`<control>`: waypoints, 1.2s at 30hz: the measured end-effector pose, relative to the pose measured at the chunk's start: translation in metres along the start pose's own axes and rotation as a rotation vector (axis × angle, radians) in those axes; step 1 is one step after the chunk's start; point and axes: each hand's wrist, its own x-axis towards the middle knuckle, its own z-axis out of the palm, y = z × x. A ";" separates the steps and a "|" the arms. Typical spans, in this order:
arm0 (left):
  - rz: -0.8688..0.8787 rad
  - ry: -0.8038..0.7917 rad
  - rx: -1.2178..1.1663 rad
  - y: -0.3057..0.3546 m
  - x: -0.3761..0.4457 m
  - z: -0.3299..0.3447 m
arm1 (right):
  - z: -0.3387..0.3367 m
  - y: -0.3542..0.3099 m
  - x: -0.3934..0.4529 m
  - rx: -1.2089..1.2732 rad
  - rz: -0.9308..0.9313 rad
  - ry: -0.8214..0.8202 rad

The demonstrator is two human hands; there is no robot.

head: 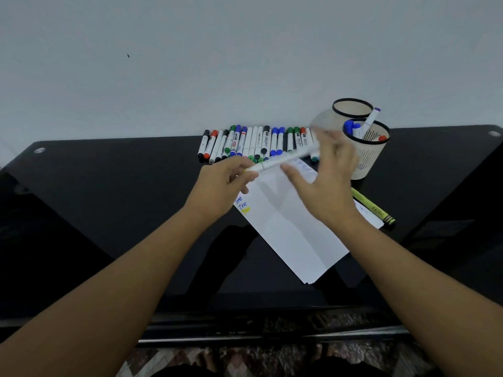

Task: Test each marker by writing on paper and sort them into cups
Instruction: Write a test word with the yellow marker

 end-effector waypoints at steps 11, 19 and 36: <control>0.053 -0.136 0.058 0.026 0.028 0.047 | -0.047 0.008 0.021 0.861 0.558 0.061; 0.056 -0.308 0.273 0.028 0.050 0.069 | -0.118 0.056 0.065 0.283 0.213 0.289; 0.069 -0.298 0.347 0.027 0.066 0.074 | -0.096 0.091 0.101 -0.449 0.090 -0.074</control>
